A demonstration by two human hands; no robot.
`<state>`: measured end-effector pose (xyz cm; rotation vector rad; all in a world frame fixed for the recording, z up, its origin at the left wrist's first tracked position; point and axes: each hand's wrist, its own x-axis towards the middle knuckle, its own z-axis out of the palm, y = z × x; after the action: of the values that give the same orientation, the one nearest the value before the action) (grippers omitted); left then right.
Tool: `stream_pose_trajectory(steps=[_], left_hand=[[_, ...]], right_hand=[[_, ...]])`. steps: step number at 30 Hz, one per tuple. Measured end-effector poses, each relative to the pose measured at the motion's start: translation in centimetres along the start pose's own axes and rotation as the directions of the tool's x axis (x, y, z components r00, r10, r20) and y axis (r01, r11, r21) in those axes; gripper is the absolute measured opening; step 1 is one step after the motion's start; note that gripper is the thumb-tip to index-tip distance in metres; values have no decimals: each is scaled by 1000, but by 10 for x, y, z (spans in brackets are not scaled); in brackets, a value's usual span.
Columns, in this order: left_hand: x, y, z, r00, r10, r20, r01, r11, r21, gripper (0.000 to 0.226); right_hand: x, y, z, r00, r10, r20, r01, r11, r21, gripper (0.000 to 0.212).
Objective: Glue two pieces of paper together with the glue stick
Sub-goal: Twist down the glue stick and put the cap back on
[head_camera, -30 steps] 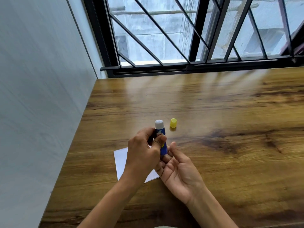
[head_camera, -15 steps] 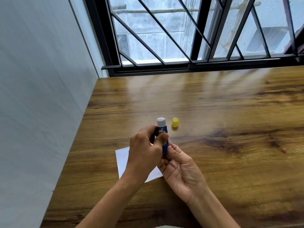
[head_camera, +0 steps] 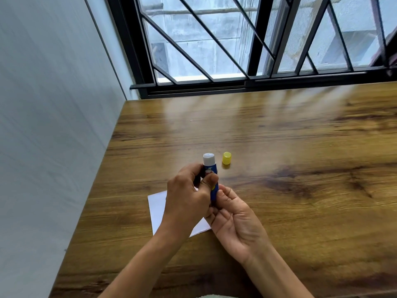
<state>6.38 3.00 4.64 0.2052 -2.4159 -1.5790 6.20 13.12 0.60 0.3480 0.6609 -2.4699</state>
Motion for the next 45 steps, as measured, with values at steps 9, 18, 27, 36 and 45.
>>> stream_pose_trajectory(steps=[9,18,27,36,45], left_hand=[[-5,-1,0,999,-29,29,32,997,-75,2],[-4,2,-1,999,25,-21,-25,1000,8,6],[-6,-3,0,1000,10,-11,-10,1000,-22,5],[-2,-9,2,1000,-4,-29,2,999,-40,7],[-1,-13,-8,999,-43,23,46,990,-131,8]], right_hand=[[-1,1,3,986,167,6,-167,986,17,34],[0,-1,-3,999,34,21,-35,999,7,39],[0,1,1,992,123,-20,-123,992,21,29],[2,3,-2,999,5,-40,-7,998,-63,25],[20,-37,1,914,-373,159,329,452,-829,16]])
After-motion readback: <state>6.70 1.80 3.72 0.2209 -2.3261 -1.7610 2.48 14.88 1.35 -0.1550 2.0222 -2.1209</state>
